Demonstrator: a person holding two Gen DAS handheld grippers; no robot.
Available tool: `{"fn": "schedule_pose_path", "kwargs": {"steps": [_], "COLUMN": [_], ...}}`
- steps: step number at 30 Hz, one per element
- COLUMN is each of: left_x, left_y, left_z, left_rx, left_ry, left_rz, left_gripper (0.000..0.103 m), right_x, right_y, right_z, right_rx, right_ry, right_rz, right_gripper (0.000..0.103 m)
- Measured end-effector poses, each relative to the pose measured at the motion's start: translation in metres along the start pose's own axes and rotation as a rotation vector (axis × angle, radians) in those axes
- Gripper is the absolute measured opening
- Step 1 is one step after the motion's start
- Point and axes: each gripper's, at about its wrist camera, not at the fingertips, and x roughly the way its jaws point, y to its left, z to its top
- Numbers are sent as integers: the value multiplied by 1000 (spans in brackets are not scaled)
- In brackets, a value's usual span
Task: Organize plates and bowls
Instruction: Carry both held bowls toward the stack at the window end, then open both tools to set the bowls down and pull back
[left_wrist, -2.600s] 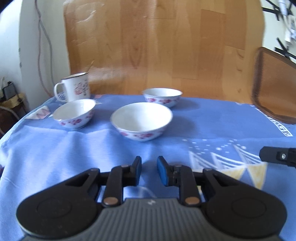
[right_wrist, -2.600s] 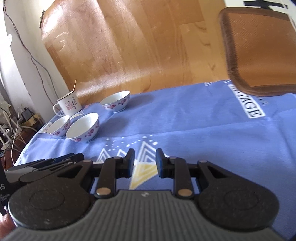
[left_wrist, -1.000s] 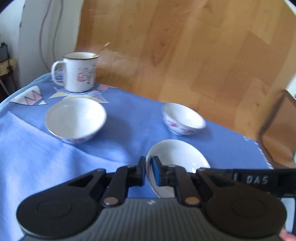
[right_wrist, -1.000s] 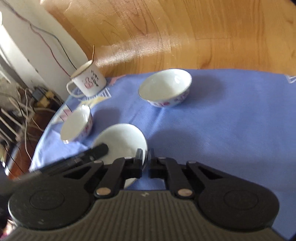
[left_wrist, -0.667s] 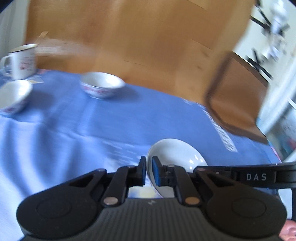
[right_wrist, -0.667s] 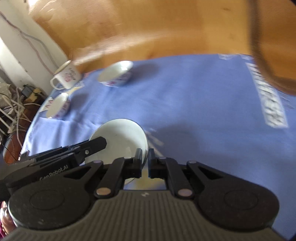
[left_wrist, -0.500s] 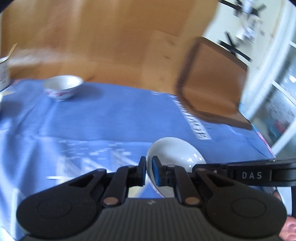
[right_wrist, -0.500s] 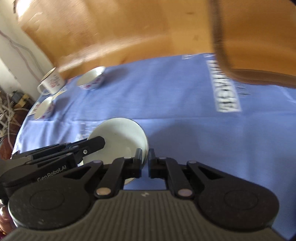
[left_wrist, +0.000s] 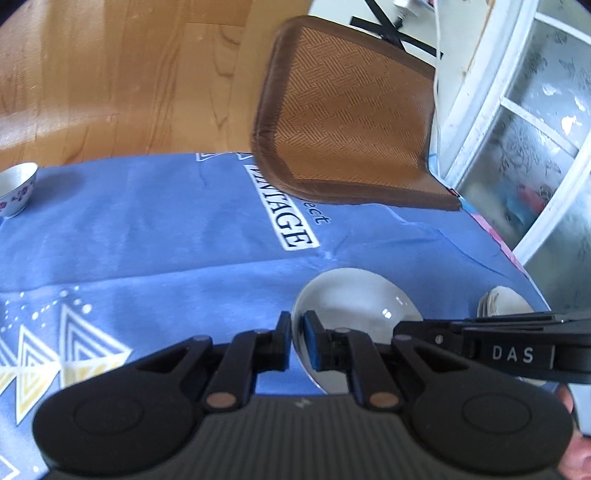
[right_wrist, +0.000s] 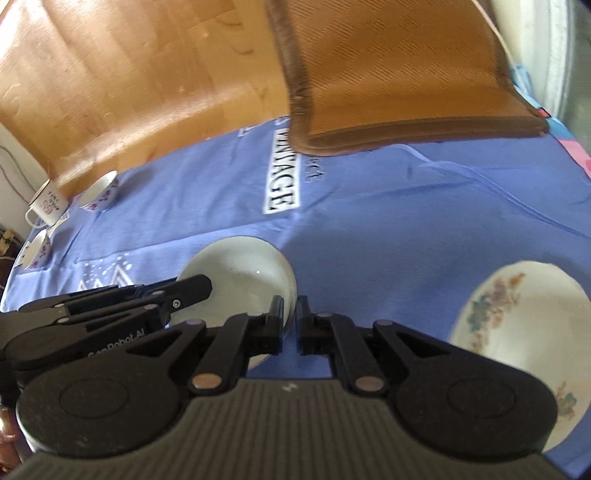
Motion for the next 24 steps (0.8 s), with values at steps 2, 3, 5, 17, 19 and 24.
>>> {"fn": "schedule_pose_path", "kwargs": {"steps": [2, 3, 5, 17, 19, 24], "left_x": [1, 2, 5, -33, -40, -51], "left_y": [-4, -6, -10, -8, -4, 7], "left_z": [1, 2, 5, 3, 1, -7], "left_rx": [8, 11, 17, 107, 115, 118], "left_ry": [-4, -5, -7, -160, -180, -210], "left_rz": [8, 11, 17, 132, 156, 195], "left_gripper": [9, 9, 9, 16, 16, 16], "right_x": [0, -1, -2, -28, -35, -37], "right_y": [-6, -9, -11, -1, 6, 26], "right_z": [0, 0, 0, -1, 0, 2], "right_rx": [12, 14, 10, -64, -86, -127], "right_ry": [0, -3, -13, -152, -184, -196], "right_rz": [2, 3, -1, -29, -25, 13], "right_gripper": [9, 9, 9, 15, 15, 15]}}
